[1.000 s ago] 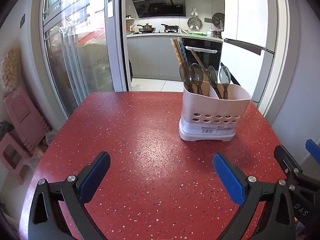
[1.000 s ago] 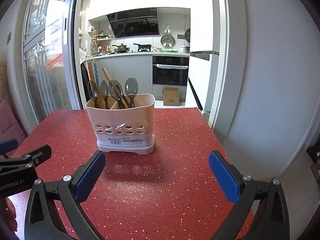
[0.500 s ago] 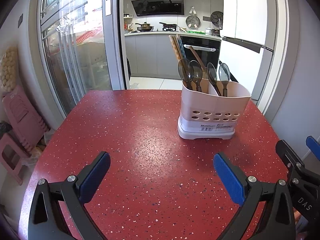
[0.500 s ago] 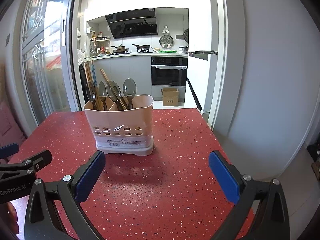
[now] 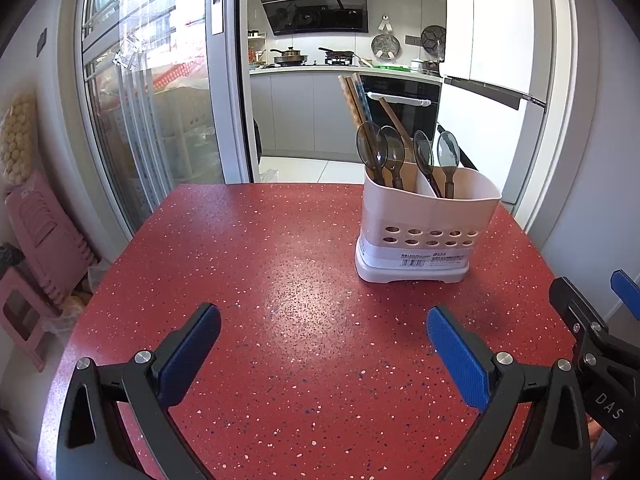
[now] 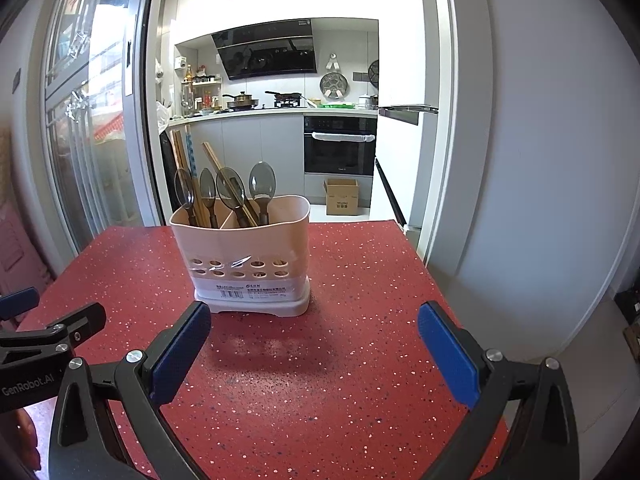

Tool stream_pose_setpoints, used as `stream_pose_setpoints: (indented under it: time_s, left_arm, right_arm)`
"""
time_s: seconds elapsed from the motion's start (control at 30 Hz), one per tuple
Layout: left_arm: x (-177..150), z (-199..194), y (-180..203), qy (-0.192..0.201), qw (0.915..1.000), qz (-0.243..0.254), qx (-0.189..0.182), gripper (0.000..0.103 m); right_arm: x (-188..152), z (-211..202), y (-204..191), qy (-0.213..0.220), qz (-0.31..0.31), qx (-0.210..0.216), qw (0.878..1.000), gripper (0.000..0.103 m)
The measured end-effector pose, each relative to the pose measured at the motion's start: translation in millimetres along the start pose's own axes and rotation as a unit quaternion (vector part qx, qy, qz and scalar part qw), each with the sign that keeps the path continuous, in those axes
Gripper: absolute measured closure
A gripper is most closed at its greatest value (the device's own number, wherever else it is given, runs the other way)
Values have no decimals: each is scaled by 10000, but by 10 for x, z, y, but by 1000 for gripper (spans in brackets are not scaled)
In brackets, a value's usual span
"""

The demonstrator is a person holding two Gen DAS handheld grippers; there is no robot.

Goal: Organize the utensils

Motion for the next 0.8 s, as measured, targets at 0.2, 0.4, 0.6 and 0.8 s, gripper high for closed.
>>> stream_pose_setpoints:
  time_s: [0.2, 0.4, 0.6, 0.8]
  left_arm:
    - [0, -14, 3, -7, 10000, 4, -4, 0]
    - [7, -14, 18, -28, 10000, 9, -10, 0]
    - [8, -10, 26, -41, 10000, 5, -9, 0]
    - [5, -8, 30, -42, 10000, 10, -8, 0]
  right_arm:
    - [5, -9, -2, -1, 9, 4, 10000, 0]
    - [11, 3, 7, -7, 10, -10, 10000, 0]
    - [5, -4, 14, -3, 16, -18, 10000, 0]
    - [7, -5, 21, -2, 26, -19, 10000, 0]
Point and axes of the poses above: each gripper's, at about its wrist camera, not at the fingertips, and z roughly the way its jaws point, y to its right, x to its top, the point moved 5 cm from there along z, roughly the way its jaws point, and after that the axes turned 13 degrees about -y, right-handed, at the moved point
